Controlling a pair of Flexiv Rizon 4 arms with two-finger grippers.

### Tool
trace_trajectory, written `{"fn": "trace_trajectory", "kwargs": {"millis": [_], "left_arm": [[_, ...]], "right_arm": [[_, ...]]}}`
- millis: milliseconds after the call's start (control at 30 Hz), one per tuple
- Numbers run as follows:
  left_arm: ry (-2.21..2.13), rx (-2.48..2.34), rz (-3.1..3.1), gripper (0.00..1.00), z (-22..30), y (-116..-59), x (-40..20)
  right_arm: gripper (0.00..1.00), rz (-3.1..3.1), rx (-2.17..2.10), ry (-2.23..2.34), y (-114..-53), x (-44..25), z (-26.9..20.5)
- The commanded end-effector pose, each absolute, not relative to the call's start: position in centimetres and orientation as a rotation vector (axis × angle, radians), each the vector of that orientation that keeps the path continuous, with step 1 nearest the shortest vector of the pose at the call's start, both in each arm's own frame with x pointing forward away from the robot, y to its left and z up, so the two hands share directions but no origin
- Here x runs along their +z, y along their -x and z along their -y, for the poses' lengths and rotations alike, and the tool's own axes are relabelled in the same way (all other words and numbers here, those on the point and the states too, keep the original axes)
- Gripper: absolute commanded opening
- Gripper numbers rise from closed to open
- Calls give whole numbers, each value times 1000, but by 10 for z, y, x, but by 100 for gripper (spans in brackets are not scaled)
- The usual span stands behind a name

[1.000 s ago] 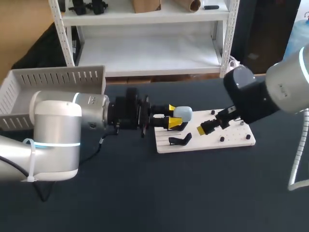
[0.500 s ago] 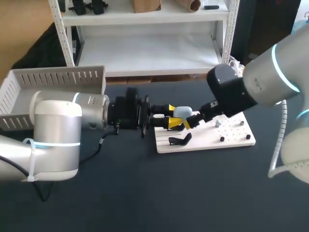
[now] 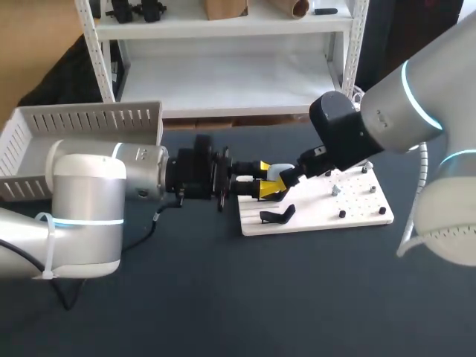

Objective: Pick up each earbud case from the left stands, insert the matching earbuds, close the lid, and place the case in the box.

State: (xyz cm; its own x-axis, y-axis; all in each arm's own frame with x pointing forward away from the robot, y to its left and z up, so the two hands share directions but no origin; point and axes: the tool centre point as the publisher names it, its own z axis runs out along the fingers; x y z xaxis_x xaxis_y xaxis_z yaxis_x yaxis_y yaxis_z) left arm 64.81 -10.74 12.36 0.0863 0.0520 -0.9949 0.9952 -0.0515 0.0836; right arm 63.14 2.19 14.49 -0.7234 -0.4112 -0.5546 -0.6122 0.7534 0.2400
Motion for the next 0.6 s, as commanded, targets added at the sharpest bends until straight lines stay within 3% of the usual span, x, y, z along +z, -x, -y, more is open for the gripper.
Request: {"fn": "trace_trajectory", "kwargs": {"millis": [33,600], "left_arm": [[-1323,-1156,-1158,0,107,-649,123],[-1323,-1156,-1158,0,107,-649,123]], "right_arm": [[100,-2480,568,762,-636,143,-21],[100,-2495,541,728,-646,139,-17]]}}
